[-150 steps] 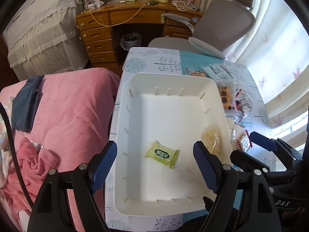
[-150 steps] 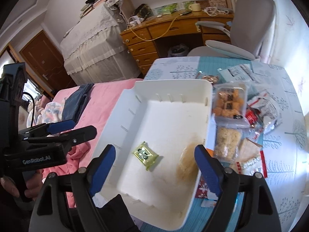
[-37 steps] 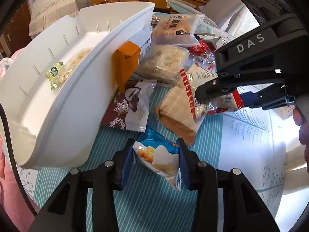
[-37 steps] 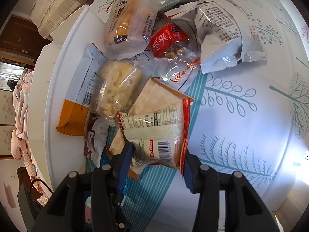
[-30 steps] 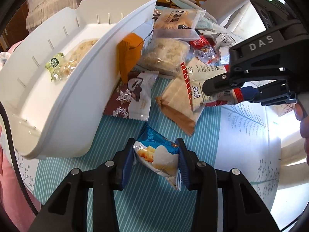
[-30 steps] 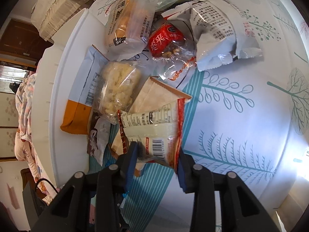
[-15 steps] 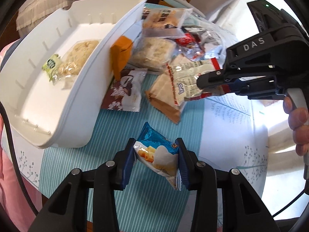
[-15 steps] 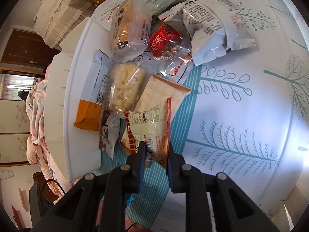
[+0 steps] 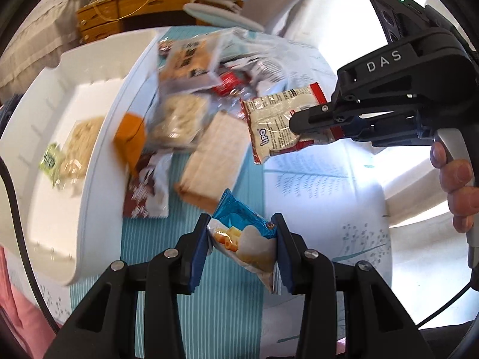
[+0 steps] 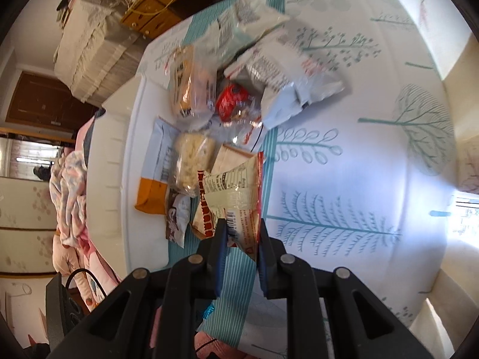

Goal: Organize snacks
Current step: 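Lift the blue biscuit with the left gripper while the right grasps the red-edged white bag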

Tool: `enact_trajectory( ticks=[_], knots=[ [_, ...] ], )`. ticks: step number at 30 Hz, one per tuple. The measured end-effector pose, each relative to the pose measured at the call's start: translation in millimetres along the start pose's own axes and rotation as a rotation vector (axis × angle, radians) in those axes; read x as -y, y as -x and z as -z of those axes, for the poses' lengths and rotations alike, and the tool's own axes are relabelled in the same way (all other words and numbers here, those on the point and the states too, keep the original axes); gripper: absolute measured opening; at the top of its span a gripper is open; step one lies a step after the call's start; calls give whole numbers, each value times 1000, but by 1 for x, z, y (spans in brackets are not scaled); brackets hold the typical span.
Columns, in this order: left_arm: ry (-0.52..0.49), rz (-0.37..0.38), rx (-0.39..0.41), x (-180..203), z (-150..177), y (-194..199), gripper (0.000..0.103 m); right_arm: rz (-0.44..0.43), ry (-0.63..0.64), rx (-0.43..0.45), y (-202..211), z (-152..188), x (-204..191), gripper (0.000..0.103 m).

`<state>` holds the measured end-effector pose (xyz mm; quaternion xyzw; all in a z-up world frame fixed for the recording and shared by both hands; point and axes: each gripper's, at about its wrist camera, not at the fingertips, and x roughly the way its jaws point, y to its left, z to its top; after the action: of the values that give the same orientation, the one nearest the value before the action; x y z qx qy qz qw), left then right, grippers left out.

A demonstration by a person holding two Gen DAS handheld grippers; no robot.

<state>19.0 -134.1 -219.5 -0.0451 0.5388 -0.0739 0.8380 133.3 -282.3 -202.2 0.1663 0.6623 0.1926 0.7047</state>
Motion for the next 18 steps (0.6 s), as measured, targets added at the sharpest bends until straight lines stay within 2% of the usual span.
enact_trajectory(
  ticks=[9,18],
  knots=[
    [-58,52,69,-1,-39,33,39,-31,-1,101,43,-9,-23,18],
    [-46,108,160,-40,-77,76,39,-97,-12,177,70,-11,-74,18]
  ],
)
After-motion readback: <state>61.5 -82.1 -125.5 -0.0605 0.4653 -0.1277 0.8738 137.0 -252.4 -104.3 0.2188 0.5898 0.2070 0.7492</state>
